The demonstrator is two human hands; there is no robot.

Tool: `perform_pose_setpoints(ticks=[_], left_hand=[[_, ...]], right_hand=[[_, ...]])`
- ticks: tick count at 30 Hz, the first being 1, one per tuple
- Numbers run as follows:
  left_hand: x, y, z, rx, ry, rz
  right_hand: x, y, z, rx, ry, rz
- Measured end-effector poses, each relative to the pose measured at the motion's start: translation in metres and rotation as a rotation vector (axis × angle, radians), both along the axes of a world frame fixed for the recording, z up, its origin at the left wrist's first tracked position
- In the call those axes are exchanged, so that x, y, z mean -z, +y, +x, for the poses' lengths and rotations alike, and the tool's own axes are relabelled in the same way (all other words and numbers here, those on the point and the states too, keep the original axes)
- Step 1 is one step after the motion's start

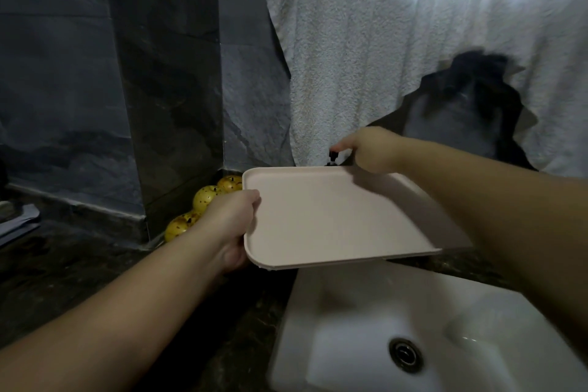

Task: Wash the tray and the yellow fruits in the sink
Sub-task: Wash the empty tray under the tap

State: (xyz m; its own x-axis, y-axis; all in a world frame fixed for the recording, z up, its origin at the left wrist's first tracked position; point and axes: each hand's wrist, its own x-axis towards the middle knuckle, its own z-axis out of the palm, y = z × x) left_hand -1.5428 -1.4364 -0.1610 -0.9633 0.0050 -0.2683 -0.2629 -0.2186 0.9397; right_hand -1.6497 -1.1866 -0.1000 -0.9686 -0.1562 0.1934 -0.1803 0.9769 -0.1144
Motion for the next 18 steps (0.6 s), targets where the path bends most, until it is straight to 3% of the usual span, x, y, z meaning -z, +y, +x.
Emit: perform_pose_setpoints(ticks=[18], left_hand=[[0.008,0.004,-0.008,-0.025,0.025,0.002]], right_hand=[[0.002,-0.001,-0.004,-0.005,0.010,-0.060]])
